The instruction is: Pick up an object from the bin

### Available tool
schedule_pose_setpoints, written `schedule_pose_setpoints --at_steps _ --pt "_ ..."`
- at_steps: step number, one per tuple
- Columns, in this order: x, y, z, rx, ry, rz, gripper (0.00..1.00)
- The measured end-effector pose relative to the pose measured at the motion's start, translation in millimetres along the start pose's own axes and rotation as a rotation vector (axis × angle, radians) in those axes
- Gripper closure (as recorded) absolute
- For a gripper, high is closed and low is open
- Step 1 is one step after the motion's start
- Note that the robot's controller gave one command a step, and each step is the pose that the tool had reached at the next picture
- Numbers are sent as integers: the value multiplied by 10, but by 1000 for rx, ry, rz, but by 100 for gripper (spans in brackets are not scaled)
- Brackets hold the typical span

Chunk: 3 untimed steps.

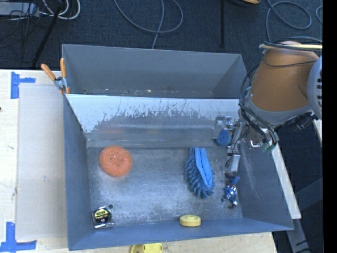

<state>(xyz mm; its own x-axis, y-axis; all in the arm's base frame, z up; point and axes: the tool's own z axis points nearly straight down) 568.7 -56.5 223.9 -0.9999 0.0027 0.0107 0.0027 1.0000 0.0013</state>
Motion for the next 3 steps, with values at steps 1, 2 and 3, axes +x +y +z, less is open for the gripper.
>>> schedule_pose_setpoints --at_steps 1,2,3 --pt "-12 1 -46 1 -8 -1 0" --pt "-79 43 266 1 -19 25 0" --pt "271 85 926 -1 -10 148 0"
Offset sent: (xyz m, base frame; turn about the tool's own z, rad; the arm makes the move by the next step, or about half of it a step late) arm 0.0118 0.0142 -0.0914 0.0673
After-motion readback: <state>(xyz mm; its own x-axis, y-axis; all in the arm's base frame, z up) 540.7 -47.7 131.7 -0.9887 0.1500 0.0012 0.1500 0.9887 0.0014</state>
